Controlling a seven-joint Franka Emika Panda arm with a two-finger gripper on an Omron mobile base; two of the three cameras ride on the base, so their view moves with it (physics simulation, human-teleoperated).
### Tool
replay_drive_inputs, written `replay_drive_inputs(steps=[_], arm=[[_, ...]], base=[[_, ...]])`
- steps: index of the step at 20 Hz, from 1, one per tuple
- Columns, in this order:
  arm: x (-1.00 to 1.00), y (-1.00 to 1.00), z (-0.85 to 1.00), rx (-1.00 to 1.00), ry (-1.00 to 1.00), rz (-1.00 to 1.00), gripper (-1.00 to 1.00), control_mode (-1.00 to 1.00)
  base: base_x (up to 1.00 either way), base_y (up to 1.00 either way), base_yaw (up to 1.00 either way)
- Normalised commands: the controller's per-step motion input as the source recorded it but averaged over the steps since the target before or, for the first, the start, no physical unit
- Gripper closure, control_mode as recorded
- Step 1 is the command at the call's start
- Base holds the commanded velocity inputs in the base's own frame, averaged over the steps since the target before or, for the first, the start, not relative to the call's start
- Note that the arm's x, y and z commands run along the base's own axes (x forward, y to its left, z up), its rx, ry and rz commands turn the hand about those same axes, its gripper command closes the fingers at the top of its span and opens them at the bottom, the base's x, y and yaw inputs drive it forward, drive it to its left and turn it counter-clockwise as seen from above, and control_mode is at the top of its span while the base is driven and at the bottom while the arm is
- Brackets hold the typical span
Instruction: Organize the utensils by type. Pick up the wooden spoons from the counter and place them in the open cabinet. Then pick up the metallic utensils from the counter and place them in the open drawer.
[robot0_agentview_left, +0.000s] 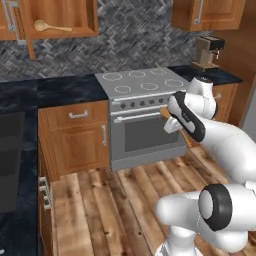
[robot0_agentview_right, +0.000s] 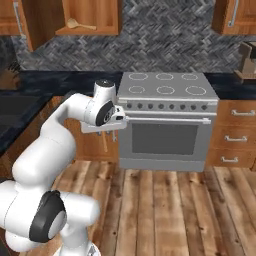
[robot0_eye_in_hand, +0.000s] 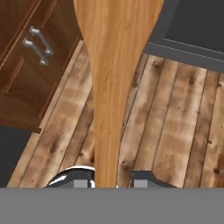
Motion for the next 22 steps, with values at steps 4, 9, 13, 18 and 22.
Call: replay_drive_inputs(steps=[4,9,13,18,22], arm=[[0.00,0.00,0.00,0.00,0.00,0.00,1.00,1.00],[0.00,0.00,0.00,0.00,0.00,0.00,1.00,1.00],[0.00,0.00,0.00,0.00,0.00,0.00,1.00,1.00],[0.00,0.00,0.00,0.00,0.00,0.00,1.00,1.00],[0.00,0.00,0.00,0.00,0.00,0.00,1.00,1.00]], base=[[1.00,0.12,0.00],[1.00,0.09,0.14],[1.00,0.15,0.34],[0.89,0.08,0.57],[0.98,0.00,0.47]])
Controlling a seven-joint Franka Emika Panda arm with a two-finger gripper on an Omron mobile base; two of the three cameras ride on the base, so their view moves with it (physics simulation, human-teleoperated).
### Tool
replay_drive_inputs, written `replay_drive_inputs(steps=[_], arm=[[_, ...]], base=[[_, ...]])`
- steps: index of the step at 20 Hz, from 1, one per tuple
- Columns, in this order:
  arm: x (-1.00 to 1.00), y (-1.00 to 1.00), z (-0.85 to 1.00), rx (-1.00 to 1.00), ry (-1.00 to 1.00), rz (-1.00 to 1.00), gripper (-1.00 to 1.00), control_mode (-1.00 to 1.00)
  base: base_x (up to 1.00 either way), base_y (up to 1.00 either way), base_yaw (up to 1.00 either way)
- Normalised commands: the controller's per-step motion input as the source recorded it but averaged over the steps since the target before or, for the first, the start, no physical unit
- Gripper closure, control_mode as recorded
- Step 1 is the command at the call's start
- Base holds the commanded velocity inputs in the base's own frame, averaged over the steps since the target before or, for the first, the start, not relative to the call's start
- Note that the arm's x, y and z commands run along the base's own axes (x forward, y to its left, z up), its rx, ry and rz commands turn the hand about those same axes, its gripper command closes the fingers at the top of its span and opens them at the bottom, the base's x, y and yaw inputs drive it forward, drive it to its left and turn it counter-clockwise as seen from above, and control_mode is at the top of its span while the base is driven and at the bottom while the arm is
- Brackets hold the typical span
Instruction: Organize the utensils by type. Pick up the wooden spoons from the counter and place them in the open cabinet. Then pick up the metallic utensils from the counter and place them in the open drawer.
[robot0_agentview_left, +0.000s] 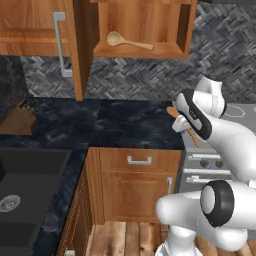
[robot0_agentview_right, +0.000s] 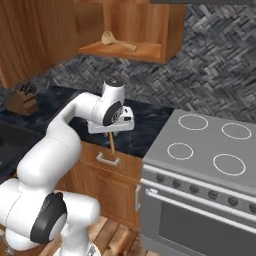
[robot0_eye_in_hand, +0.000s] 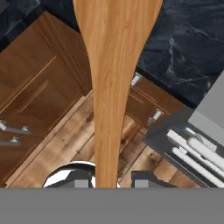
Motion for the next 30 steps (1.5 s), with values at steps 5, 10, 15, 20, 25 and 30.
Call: replay_drive_inputs(steps=[5,10,15,20,25,30], arm=[[0.00,0.00,0.00,0.00,0.00,0.00,1.00,1.00],[0.00,0.00,0.00,0.00,0.00,0.00,1.00,1.00],[0.00,0.00,0.00,0.00,0.00,0.00,1.00,1.00],[0.00,0.00,0.00,0.00,0.00,0.00,1.00,1.00],[0.00,0.00,0.00,0.00,0.00,0.00,1.00,1.00],[0.00,0.00,0.00,0.00,0.00,0.00,1.00,1.00]], base=[[0.73,-0.04,0.30],[0.54,-0.01,0.01],[0.43,0.04,-0.01],[0.53,0.05,-0.02],[0.43,0.07,-0.01],[0.01,0.00,0.00]])
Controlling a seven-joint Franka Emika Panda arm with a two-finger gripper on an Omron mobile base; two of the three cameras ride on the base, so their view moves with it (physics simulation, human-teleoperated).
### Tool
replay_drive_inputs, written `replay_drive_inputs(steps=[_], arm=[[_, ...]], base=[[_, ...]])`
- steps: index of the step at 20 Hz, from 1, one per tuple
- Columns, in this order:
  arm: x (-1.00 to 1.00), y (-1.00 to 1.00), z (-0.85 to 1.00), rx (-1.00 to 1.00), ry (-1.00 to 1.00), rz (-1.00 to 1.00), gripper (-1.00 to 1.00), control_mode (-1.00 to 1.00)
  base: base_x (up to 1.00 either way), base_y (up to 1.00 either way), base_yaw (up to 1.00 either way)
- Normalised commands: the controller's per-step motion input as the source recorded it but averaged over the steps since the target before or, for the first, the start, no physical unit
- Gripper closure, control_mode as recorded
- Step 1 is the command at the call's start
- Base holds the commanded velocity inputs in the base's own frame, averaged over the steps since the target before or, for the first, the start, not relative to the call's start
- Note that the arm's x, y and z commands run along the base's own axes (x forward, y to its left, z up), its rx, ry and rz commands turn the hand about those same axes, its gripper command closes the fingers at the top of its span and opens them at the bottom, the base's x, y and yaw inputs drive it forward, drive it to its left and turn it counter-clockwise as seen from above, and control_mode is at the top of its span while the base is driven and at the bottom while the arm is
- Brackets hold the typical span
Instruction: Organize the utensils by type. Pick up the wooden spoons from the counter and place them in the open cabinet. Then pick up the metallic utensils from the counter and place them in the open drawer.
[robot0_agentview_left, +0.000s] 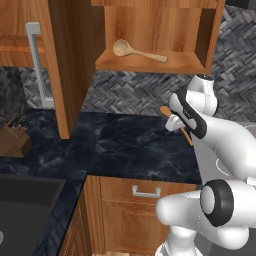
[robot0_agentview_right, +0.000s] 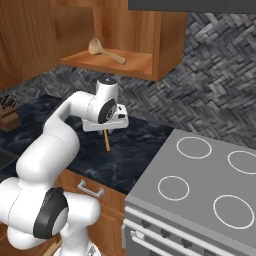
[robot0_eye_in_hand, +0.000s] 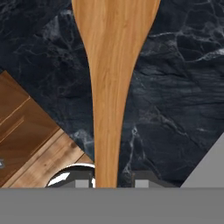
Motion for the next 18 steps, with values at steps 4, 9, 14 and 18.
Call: replay_drive_inputs(steps=[4,9,14,18], arm=[[0.00,0.00,0.00,0.00,0.00,0.00,1.00,1.00],[0.00,0.00,0.00,0.00,0.00,0.00,1.00,1.00],[-0.05,0.01,0.20,0.00,-0.14,0.02,1.00,-1.00],[-0.08,0.01,0.44,0.00,-0.24,0.13,1.00,-1.00]], base=[[0.00,0.00,0.00],[0.00,0.00,0.00],[0.00,0.00,0.00],[0.00,0.00,0.00]])
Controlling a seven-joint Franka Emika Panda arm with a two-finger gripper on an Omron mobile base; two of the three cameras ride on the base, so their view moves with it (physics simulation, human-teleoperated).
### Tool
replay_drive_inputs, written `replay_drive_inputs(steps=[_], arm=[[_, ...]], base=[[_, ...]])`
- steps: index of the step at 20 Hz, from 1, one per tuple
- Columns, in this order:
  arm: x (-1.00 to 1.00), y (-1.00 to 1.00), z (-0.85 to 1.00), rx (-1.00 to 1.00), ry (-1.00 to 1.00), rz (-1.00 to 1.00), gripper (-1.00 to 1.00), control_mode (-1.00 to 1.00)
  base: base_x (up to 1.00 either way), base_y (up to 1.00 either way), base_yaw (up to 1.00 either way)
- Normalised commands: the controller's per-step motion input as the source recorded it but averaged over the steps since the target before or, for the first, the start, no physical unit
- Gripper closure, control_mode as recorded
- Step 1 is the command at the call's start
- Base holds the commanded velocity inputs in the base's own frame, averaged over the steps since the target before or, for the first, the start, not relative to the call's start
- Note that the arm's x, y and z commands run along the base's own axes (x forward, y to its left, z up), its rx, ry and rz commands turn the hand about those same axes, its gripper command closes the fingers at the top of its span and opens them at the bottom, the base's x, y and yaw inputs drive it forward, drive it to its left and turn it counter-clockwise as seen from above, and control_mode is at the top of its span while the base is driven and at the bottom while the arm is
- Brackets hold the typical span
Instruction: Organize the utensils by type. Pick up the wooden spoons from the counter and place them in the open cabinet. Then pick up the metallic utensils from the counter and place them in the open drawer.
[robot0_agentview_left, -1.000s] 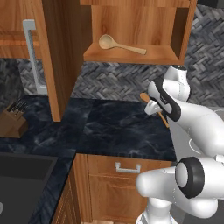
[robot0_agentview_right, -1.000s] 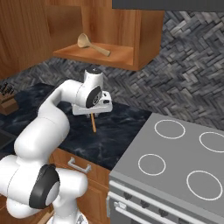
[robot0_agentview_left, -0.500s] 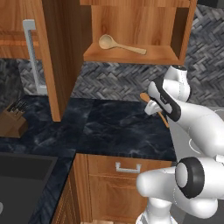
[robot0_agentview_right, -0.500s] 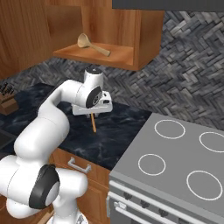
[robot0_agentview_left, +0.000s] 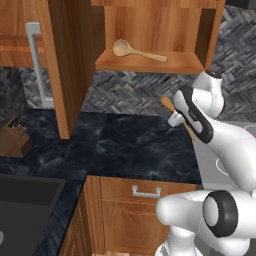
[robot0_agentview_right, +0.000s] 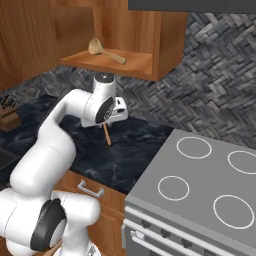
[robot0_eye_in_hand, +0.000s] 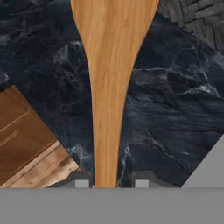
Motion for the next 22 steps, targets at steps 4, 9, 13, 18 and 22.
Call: replay_drive_inputs(steps=[4,9,13,18,22], arm=[[-0.03,0.02,0.52,-0.06,-0.21,0.22,1.00,-1.00],[0.00,0.17,0.60,-0.19,-0.18,0.32,1.00,-1.00],[-0.01,0.24,0.65,-0.30,-0.22,0.28,1.00,-1.00],[-0.01,0.18,0.68,-0.32,-0.11,0.16,1.00,-1.00],[-0.07,0.10,0.65,-0.30,-0.17,0.09,1.00,-1.00]], base=[[0.00,0.00,0.00],[0.00,0.00,0.00],[0.00,0.00,0.00],[0.00,0.00,0.00],[0.00,0.00,0.00]])
